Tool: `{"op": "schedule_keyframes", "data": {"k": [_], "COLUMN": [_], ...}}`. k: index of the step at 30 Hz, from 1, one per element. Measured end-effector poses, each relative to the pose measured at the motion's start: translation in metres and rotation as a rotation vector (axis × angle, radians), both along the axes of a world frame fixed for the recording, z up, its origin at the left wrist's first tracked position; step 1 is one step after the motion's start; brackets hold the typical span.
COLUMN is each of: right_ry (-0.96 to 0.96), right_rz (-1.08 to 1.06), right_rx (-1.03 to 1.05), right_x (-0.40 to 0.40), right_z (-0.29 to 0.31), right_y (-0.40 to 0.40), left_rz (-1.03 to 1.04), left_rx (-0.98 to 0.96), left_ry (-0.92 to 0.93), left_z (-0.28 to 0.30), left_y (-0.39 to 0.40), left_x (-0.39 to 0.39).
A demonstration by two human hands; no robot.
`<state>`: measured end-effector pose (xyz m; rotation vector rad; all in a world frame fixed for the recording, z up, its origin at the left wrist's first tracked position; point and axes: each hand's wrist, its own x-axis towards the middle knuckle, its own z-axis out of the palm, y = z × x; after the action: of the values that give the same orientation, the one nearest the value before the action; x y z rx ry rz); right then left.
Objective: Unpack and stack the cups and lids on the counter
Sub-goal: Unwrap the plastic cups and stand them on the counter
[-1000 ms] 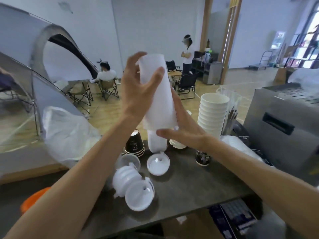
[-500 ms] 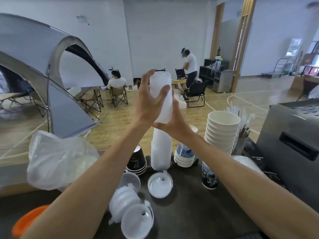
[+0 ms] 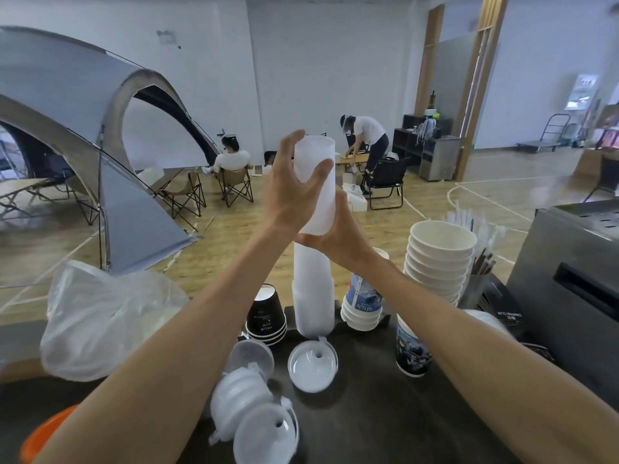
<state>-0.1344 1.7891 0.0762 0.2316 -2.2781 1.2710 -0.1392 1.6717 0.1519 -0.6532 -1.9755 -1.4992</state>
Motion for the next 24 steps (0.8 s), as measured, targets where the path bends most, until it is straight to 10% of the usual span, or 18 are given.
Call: {"op": "schedule_keyframes", "data": {"k": [14, 24], "right_ry": [-0.306, -0.067], "right_rz": [-0.129, -0.231], "right_rx": [0.132, 0.15], "right_x": [0.017, 0.127], "right_z": [-0.085, -0.073], "right_y": [-0.013, -0.031], "left_rz": [0.039, -0.002], "left_rx": [-0.265, -0.333], "left_ry": [-0.176, 0.027], "left_z": [-0.094, -0.119], "left_y": [-0.012, -0.054], "left_x": [0.002, 0.121]}}
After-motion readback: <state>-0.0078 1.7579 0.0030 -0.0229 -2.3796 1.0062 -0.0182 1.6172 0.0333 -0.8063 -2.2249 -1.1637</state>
